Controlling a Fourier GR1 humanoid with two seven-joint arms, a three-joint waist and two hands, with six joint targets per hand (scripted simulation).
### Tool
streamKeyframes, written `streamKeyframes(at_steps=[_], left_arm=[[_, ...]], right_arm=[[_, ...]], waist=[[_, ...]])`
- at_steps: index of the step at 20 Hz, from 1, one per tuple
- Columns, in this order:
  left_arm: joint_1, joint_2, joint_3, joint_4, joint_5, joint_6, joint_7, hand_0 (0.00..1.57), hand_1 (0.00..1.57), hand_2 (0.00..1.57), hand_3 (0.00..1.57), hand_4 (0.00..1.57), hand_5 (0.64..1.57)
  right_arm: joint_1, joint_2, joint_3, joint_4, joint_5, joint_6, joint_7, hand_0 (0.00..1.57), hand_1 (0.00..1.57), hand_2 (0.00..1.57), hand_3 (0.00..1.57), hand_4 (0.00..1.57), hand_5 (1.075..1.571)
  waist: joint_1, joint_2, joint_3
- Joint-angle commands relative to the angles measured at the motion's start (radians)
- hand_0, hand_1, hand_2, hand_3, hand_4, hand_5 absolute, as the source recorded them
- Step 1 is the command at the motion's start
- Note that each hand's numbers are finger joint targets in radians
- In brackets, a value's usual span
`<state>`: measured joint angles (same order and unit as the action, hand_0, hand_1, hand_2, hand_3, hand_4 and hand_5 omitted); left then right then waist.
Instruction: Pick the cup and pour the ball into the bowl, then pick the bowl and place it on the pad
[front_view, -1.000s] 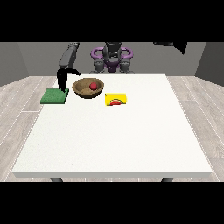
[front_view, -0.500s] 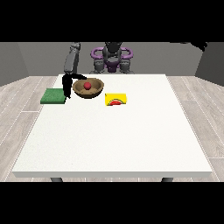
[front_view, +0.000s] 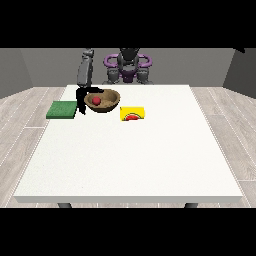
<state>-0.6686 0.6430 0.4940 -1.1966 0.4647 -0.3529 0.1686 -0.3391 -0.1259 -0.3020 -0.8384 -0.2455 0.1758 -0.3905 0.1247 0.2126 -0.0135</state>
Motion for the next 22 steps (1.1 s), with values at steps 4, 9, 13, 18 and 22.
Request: streamKeyframes(at_steps=[4,9,13,18,22], left_arm=[[-0.011,0.015,0.007,-0.035,0.032,-0.011,0.011,0.00,0.00,0.00,0.00,0.25,1.515],[-0.047,0.075,0.055,-0.003,0.064,-0.045,-0.015,0.00,0.00,0.00,0.00,0.55,1.564],[-0.015,0.046,0.032,-0.007,0.058,-0.039,0.002,0.00,0.00,0.00,0.00,0.67,1.570],[0.032,0.059,0.046,0.096,0.024,-0.062,-0.049,0.00,0.00,0.00,0.00,0.73,1.569],[0.060,0.079,0.071,0.146,0.016,-0.049,-0.070,0.00,0.00,0.00,0.00,0.72,1.569]], right_arm=[[0.036,0.018,-0.025,0.119,0.035,-0.135,0.005,1.57,1.57,1.57,1.51,0.79,1.427],[0.034,-0.015,-0.017,0.082,0.058,-0.178,0.035,1.57,1.57,1.57,1.57,1.09,1.471],[0.035,-0.044,-0.045,0.034,0.015,-0.196,0.109,1.57,1.57,1.57,1.57,1.07,1.494],[0.044,-0.073,0.038,-0.106,0.067,-0.272,0.272,1.57,1.57,1.57,1.57,1.05,1.533],[-0.048,-0.167,0.001,-0.129,-0.010,-0.220,0.466,1.57,1.57,1.57,1.57,1.03,1.534]], waist=[[0.048,0.060,0.0143],[0.072,0.114,0.0126],[0.066,0.063,0.0127],[0.003,-0.001,0.0105],[-0.051,-0.050,0.0126]])
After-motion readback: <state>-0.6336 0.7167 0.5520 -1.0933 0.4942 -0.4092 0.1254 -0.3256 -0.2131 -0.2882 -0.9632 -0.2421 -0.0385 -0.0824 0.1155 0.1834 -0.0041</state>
